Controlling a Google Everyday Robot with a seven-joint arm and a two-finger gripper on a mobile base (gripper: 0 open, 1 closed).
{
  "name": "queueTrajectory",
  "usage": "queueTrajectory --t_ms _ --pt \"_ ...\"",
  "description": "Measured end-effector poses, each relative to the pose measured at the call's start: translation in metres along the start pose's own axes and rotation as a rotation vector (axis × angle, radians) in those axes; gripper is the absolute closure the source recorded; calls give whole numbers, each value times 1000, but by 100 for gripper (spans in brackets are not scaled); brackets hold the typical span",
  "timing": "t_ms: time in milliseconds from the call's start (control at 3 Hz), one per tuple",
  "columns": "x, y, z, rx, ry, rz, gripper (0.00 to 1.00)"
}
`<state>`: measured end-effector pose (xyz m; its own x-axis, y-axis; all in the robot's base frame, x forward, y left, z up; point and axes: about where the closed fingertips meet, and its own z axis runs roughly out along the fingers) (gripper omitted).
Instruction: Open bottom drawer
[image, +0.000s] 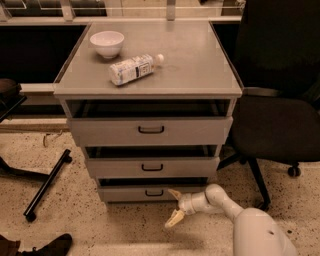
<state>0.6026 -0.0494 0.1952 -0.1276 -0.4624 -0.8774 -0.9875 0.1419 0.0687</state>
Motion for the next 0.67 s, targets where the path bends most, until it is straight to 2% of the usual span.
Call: queueTrajectory --t_ms 333,667 --pt "4 -28 -17 56 4 -11 0" --pt "4 -28 -17 56 4 -12 0"
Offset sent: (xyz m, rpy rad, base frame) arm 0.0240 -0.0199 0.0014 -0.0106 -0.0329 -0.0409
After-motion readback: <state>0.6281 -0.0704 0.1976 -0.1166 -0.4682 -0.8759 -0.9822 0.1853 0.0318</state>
